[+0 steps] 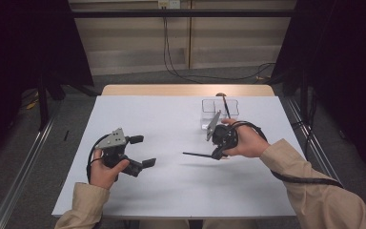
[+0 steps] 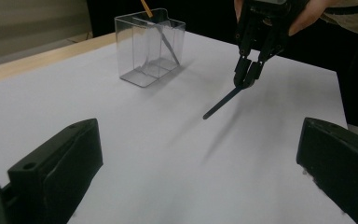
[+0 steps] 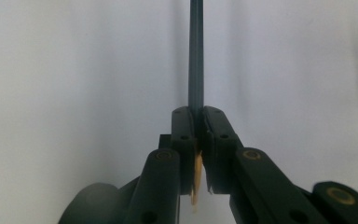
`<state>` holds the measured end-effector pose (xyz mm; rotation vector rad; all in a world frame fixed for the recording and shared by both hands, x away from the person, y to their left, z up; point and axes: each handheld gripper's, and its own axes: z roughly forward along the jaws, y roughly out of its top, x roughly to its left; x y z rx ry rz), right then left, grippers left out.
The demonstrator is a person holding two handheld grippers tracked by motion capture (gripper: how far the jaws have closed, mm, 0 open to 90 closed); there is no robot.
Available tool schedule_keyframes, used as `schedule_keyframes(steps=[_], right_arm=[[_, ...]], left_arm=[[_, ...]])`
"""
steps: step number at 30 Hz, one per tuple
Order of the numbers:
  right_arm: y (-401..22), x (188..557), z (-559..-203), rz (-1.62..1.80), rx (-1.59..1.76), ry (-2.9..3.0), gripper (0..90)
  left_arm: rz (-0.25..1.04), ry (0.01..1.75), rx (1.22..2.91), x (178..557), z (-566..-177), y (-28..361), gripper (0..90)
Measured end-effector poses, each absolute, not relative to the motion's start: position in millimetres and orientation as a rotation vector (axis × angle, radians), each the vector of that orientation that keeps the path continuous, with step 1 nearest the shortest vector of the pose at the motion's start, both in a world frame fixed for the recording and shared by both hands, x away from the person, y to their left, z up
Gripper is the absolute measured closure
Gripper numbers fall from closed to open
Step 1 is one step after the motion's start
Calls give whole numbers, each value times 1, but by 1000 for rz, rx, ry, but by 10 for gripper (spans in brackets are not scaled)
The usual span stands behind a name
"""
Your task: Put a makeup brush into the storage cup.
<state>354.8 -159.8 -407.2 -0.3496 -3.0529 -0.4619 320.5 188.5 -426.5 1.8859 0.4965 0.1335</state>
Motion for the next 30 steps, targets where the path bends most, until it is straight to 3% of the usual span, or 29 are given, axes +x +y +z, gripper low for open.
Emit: schedule_keyframes(steps=[16,30], right_arm=[[-148,348,-403,-468,-273,-3051,841],[-140,344,-401,-456,-231,-3047,841]], left_arm=[[46,524,2063,337,-416,161,1],[61,474,2283,344,-409,135,89]])
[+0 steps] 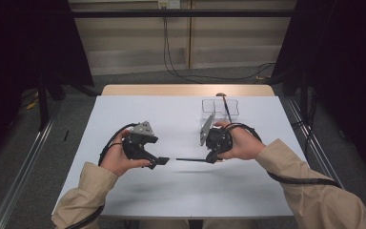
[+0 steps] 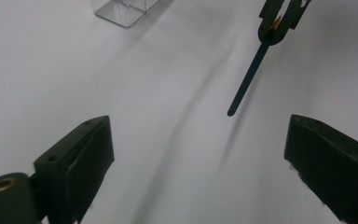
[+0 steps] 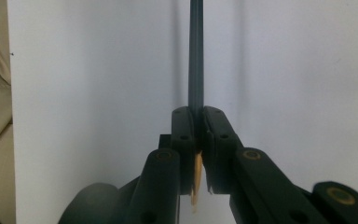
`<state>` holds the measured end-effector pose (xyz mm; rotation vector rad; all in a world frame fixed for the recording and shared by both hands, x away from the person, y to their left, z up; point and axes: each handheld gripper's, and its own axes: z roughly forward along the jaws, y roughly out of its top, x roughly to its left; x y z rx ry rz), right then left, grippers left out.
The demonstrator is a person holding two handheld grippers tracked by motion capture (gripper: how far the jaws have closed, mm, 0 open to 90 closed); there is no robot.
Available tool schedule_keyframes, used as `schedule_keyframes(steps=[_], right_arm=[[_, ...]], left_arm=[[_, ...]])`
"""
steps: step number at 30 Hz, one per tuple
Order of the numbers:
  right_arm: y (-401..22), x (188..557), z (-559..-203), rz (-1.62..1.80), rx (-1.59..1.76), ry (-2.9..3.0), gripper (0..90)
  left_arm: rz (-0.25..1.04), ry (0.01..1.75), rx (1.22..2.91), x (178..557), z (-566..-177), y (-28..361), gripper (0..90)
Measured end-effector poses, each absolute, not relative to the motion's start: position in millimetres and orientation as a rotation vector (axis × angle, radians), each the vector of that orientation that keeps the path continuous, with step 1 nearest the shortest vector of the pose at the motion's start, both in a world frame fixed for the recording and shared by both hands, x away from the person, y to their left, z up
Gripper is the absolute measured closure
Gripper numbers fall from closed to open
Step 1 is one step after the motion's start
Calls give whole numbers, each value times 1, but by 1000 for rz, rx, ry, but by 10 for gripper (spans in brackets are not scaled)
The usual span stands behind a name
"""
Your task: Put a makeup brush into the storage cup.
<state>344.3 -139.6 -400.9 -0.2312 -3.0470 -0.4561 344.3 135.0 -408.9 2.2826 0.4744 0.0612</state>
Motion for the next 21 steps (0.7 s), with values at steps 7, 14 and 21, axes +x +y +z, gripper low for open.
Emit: schedule_keyframes(steps=[7,14,21], right_arm=[[-134,342,-398,-463,-197,-3047,841],[-133,342,-397,-484,-173,-3039,841],[-133,342,-398,-493,-160,-3035,841]], left_arm=[[75,404,2385,347,-407,122,139],[72,350,2456,349,-404,111,224],[60,309,2524,351,-403,101,366]])
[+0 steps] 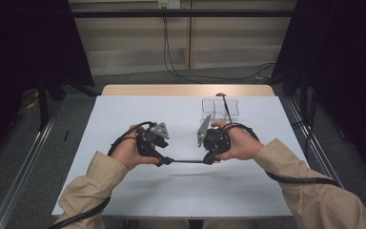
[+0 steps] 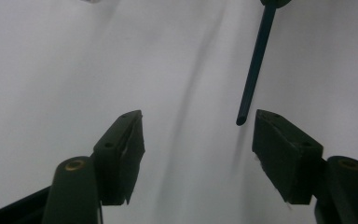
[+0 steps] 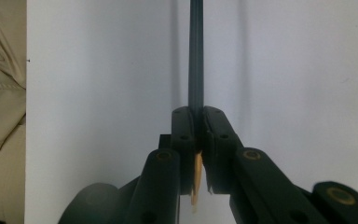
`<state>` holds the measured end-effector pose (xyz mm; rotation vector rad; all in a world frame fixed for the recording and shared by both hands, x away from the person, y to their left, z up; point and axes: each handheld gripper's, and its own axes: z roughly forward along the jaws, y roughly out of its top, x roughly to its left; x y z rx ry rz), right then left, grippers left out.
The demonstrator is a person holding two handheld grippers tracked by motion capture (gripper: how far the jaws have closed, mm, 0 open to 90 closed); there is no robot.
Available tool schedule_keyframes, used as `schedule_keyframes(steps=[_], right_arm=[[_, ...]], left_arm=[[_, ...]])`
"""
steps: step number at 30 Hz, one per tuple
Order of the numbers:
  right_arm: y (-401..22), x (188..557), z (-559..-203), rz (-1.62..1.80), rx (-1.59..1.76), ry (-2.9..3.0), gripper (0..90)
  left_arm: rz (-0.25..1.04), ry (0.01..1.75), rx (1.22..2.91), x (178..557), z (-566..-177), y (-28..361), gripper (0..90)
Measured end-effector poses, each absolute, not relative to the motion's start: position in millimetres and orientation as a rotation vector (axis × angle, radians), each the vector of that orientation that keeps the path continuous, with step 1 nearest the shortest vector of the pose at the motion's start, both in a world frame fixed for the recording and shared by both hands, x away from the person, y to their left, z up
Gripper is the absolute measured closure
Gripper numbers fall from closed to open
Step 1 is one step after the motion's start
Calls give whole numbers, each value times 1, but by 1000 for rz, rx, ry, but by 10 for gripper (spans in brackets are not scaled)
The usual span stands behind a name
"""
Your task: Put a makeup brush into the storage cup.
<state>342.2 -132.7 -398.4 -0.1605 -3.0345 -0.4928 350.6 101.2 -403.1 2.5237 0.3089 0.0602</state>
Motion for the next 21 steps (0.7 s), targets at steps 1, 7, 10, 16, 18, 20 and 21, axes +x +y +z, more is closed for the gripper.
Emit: schedule_keyframes(steps=[1,7,10,16,18,20,21], right_arm=[[-133,342,-399,-495,-160,-3034,841],[-132,342,-398,-502,-156,-3029,841],[-132,342,-398,-493,-158,-3032,841],[-131,341,-398,-505,-152,-3033,841],[-131,341,-398,-511,-147,-3036,841],[-131,341,-398,-510,-146,-3036,841],[-131,341,-398,-507,-140,-3036,841]], left_arm=[[61,302,2537,351,-403,100,379],[45,248,2571,352,-402,92,481],[29,233,2585,352,-403,89,510],[5,215,2583,351,-406,87,559],[3,212,2585,351,-405,86,559],[-3,206,2579,351,-403,87,559],[-9,206,2573,350,-402,87,559]])
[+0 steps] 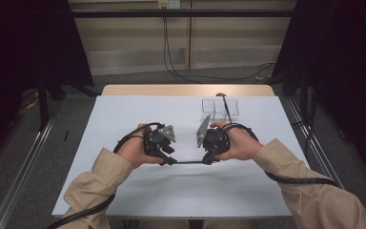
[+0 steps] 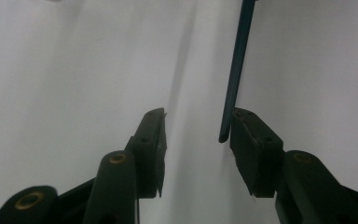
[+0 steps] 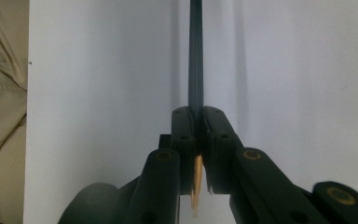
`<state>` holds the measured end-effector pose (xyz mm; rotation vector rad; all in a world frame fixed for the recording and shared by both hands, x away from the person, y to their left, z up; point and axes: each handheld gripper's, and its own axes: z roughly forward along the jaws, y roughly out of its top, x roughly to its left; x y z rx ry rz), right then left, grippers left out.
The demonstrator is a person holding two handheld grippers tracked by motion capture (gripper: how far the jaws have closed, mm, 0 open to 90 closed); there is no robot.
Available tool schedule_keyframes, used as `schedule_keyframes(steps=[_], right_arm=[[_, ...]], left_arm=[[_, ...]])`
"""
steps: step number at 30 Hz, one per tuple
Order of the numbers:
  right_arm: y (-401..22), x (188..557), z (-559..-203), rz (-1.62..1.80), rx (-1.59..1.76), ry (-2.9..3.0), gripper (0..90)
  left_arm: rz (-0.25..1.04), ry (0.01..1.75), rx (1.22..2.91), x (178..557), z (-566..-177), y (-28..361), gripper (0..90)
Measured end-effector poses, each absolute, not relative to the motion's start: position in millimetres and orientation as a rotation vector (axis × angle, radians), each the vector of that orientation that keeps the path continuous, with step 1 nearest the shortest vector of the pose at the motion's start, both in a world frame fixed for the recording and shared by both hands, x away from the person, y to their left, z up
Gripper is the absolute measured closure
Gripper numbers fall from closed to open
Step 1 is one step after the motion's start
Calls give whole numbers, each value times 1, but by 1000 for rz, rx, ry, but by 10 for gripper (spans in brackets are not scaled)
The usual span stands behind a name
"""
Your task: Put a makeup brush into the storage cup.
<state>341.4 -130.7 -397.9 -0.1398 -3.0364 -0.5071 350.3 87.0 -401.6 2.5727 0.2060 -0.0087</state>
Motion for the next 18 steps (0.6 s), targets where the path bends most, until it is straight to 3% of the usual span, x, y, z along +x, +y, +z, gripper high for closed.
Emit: schedule_keyframes(steps=[7,18], right_arm=[[-130,344,-397,-528,-151,-3041,841],[-125,343,-391,-581,-122,-3052,841]], left_arm=[[-30,178,2586,346,-405,82,576],[-41,151,2622,345,-408,76,763]])
